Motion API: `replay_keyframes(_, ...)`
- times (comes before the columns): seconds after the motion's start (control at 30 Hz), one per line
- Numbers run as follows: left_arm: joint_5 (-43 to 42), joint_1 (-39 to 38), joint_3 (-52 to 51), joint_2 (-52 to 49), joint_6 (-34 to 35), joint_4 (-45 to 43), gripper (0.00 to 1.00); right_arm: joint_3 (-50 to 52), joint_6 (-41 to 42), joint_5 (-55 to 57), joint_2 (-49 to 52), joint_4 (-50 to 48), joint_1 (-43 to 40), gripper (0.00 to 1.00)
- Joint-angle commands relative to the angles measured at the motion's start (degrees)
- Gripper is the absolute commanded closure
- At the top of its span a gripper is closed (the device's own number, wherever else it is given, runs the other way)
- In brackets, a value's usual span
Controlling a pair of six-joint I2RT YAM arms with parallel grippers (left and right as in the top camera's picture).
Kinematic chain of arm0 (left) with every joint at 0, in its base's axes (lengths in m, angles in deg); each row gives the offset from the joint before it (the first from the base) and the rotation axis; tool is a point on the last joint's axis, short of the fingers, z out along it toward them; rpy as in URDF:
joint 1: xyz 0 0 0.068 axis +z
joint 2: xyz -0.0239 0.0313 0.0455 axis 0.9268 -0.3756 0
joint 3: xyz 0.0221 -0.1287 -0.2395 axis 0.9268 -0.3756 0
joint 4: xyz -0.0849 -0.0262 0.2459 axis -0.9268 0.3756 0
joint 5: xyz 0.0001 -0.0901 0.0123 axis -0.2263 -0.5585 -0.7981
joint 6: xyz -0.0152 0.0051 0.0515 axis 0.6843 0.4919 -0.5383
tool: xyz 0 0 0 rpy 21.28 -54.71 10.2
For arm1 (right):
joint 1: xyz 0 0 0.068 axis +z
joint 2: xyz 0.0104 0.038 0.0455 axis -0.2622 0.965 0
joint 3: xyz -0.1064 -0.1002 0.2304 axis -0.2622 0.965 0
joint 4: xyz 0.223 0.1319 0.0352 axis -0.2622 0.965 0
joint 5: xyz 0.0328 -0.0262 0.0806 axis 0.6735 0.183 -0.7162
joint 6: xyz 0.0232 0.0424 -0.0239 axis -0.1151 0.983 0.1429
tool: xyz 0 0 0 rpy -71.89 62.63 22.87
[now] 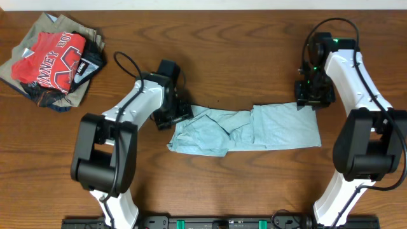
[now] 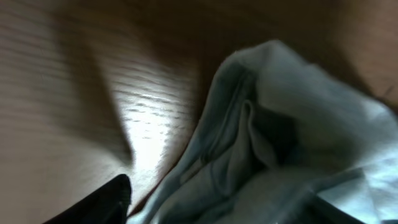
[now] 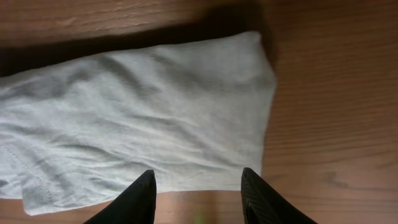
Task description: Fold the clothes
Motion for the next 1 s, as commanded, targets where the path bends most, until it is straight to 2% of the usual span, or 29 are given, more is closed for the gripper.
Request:
replay_keyframes(0.0, -5.35, -0.57, -1.88, -1.81, -1.70, -0.57, 0.35, -1.22, 0.81, 0.39, -1.07, 0.31, -1.22, 0.58)
replay_keyframes(0.07, -6.99, -1.03, -2.64, -2.01, -1.68, -0.61, 0.42, -1.22, 0.81, 0.39, -1.07, 0.33, -1.64, 0.58)
replay_keyframes(0.17, -7.89, -1.70, -2.97, -2.01, -1.70, -0.11, 0.60, -1.22, 0.79, 0.39, -1.05, 0.11, -1.99, 0.58)
replay_keyframes(0.23, -7.89, -1.77, -2.97, -2.01, -1.68, 0.20, 0.79, -1.22, 0.76, 0.44, -1.05, -0.07, -2.05, 0.58)
replay_keyframes(0.27, -7.87, -1.77, -2.97, -2.01, -1.68, 0.24, 0.85, -1.22, 0.76, 0.44, -1.07, -0.13, -2.05, 0.58)
replay_keyframes(0.33, -7.80, -1.51, -2.95, -2.01, -1.70, 0.17, 0.92, -1.22, 0.76, 0.44, -1.07, -0.28, -2.27, 0.58)
replay_keyframes(0.5, -5.66, 2.23, -2.12, -1.95, -2.73, 0.44, 0.94, -1.22, 0.76, 0.44, -1.07, -0.28, -3.26, 0.58)
replay_keyframes(0.73, 0.76, 15.63, 3.82, -1.95, -2.27, 2.58, 0.94, -1.22, 0.76, 0.42, -1.05, -0.24, -4.79, 0.58)
replay_keyframes(0.97, 1.40, 26.58, 11.78, -1.95, -2.29, 5.95, 0.94, -1.22, 0.76, 0.42, -1.05, -0.07, -5.64, 0.57)
